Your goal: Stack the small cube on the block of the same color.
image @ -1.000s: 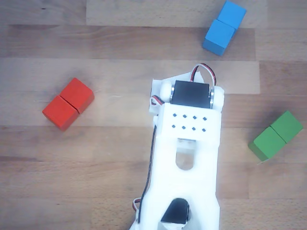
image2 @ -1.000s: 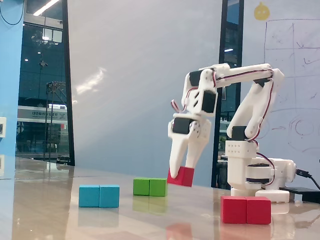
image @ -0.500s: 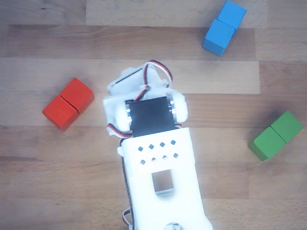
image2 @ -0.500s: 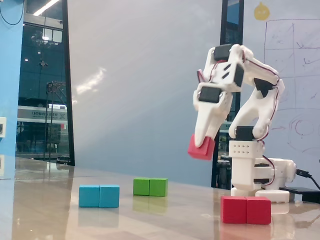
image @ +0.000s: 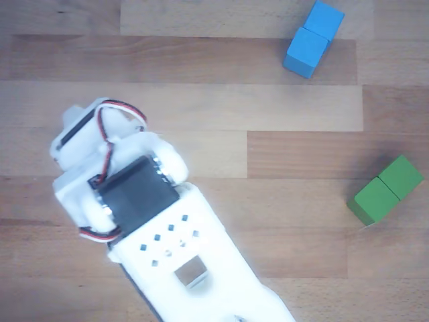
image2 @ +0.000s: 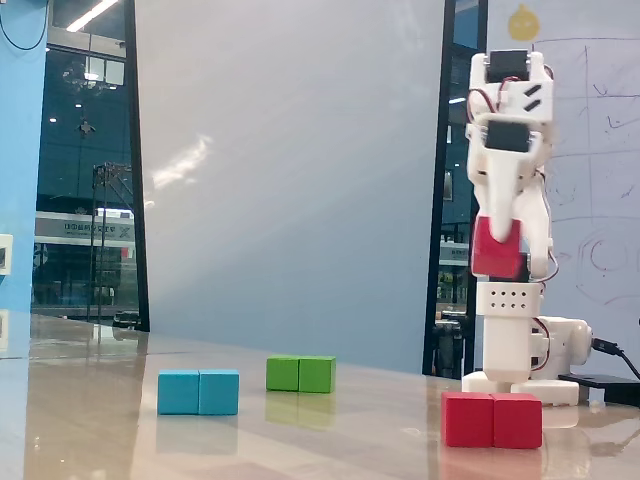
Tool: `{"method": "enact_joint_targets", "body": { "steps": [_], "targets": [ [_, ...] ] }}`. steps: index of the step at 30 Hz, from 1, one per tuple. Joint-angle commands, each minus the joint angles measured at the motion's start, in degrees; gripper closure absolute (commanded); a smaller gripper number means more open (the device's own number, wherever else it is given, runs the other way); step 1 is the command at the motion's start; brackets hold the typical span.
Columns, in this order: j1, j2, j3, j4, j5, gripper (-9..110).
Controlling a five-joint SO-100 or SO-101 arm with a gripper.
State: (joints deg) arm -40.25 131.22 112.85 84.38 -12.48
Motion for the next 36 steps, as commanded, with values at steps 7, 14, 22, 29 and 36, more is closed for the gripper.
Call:
{"method": "enact_joint_targets", "body": {
  "steps": [7,14,22,29,36],
  "targets": [
    [-6.1,-8.3,-6.3,-6.3,0.3,87],
    [-5.9,-14.4,-6.2,-9.6,0.3,87],
    [-3.1,-19.3,-5.4,-13.8,0.2,87],
    [0.0,-23.3,-5.4,-16.3,-0.8,87],
    [2.0,-24.4,-5.4,-17.0,-2.1,87]
  ]
}}
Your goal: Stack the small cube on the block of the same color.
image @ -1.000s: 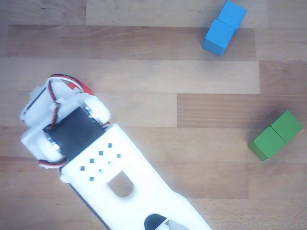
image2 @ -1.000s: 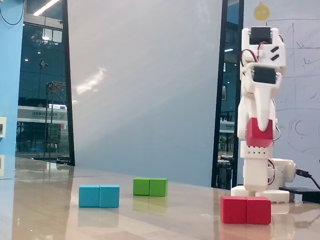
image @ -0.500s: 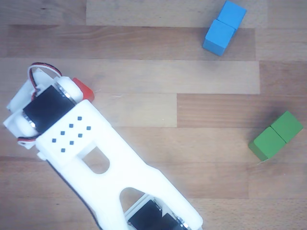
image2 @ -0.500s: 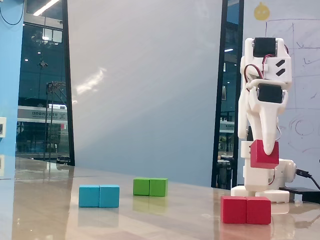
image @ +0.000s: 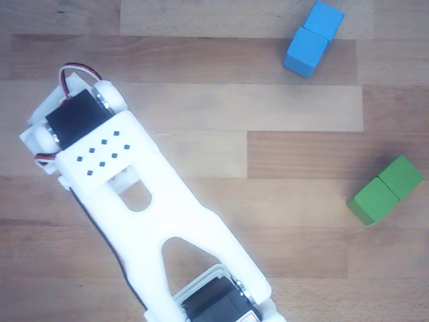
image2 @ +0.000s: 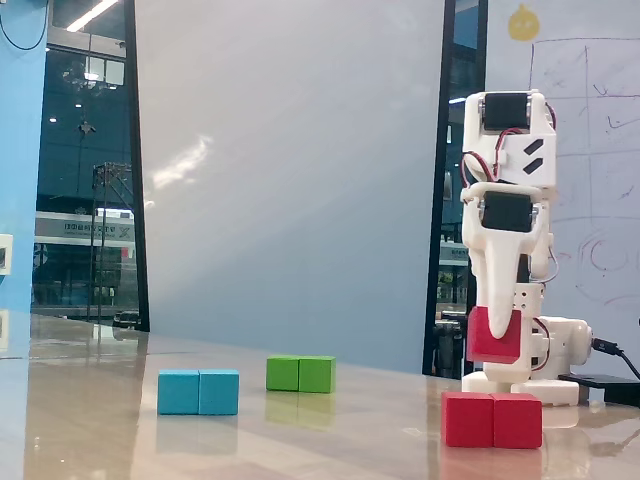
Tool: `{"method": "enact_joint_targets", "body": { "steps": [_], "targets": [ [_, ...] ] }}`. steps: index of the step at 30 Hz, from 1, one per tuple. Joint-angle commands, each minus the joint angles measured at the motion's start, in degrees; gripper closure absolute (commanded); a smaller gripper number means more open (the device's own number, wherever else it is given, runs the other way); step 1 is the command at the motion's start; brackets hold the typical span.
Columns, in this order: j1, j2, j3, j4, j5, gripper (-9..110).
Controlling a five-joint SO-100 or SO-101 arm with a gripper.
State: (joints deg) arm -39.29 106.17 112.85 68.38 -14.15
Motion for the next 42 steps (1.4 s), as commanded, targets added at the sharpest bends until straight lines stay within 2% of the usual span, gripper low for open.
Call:
{"method": "enact_joint_targets", "body": {
  "steps": [1,30,42],
  "targets": [
    [1.2,0.6,-5.1,-1.0,-0.4,87],
    [1.6,0.6,6.7,-3.8,0.3,87],
    [1.6,1.5,4.7,-4.6,-0.1,87]
  ]
}}
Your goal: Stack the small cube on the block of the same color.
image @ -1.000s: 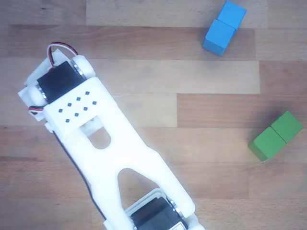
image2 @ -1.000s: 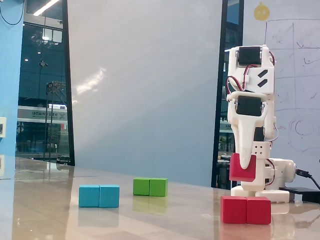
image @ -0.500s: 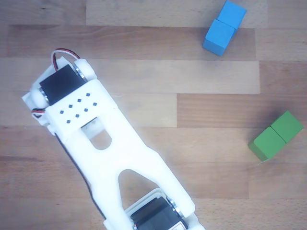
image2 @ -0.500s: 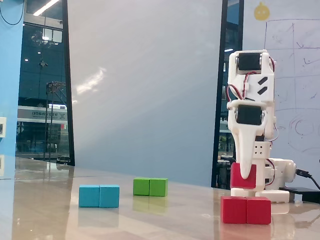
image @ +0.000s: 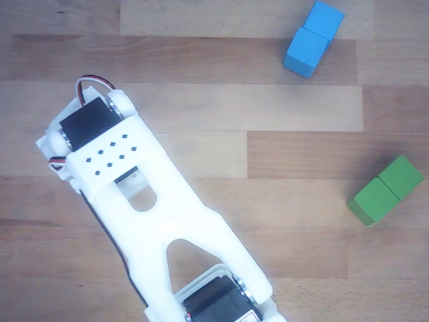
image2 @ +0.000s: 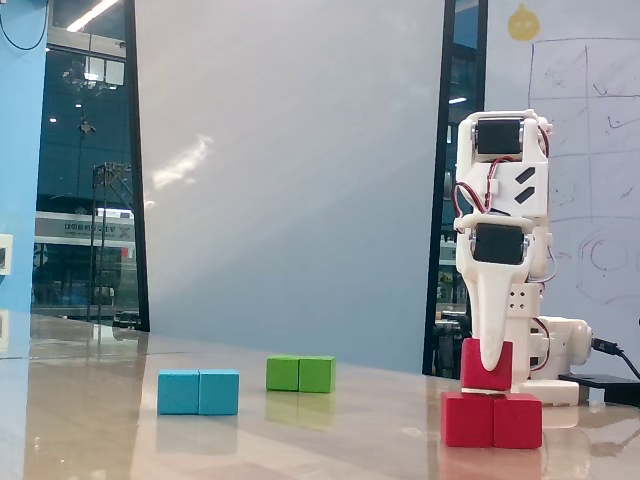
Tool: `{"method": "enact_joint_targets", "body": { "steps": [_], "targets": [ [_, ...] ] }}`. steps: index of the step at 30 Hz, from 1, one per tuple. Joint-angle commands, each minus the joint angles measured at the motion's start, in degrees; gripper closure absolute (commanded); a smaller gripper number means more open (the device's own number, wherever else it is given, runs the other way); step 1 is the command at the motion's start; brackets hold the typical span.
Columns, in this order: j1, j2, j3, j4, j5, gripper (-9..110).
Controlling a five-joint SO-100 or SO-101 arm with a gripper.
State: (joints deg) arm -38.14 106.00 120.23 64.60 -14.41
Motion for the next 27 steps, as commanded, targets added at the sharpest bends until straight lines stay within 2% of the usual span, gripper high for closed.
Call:
{"method": "enact_joint_targets", "body": {
  "steps": [1,14,22,27],
  "targets": [
    [0.4,1.6,-2.8,-0.8,0.2,87],
    [0.1,1.1,-2.8,-1.1,-0.2,86],
    [0.0,1.0,-2.9,-1.6,-0.3,76],
    [0.3,1.0,-2.9,-1.6,-0.3,75]
  ]
}}
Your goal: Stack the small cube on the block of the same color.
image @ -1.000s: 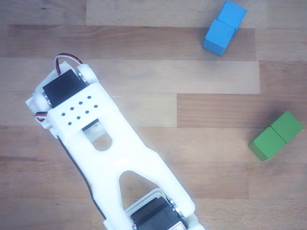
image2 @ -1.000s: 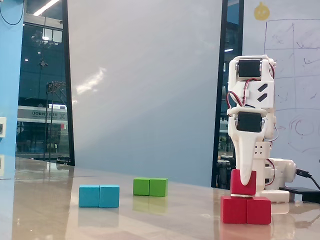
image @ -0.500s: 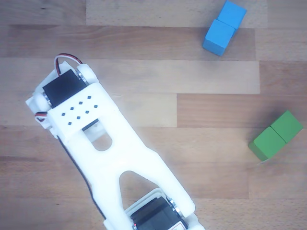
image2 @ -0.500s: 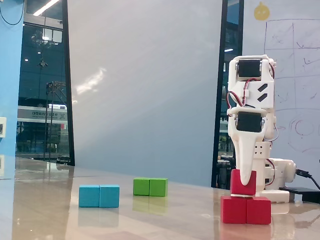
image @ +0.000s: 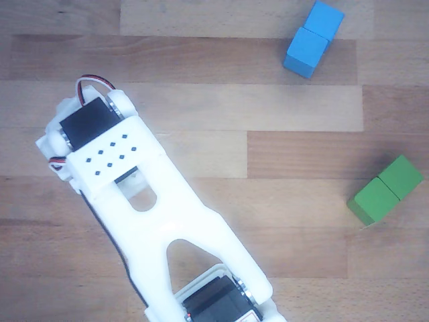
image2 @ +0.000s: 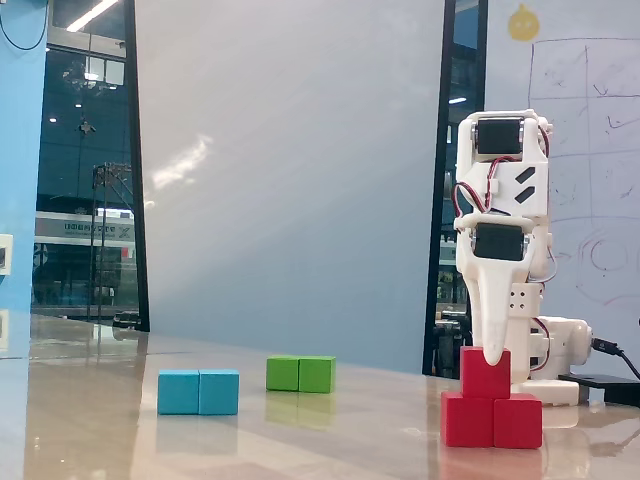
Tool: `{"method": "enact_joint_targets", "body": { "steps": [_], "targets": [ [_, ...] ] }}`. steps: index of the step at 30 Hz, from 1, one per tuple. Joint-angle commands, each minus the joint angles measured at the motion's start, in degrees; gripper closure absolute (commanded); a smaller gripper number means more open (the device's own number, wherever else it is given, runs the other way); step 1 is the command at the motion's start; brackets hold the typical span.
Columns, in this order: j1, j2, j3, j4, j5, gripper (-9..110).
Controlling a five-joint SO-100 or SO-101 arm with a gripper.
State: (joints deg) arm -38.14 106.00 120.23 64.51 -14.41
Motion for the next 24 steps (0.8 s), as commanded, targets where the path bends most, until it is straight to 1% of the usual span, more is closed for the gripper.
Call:
{"method": "enact_joint_targets", "body": {
  "steps": [1,16,20,24],
  "targets": [
    [0.4,1.1,-2.9,-1.5,-0.3,75],
    [0.4,2.0,-2.9,-0.6,0.1,74],
    [0.5,6.4,-2.0,-0.4,0.2,74],
    [0.6,10.8,-2.2,3.7,0.2,74]
  ]
}}
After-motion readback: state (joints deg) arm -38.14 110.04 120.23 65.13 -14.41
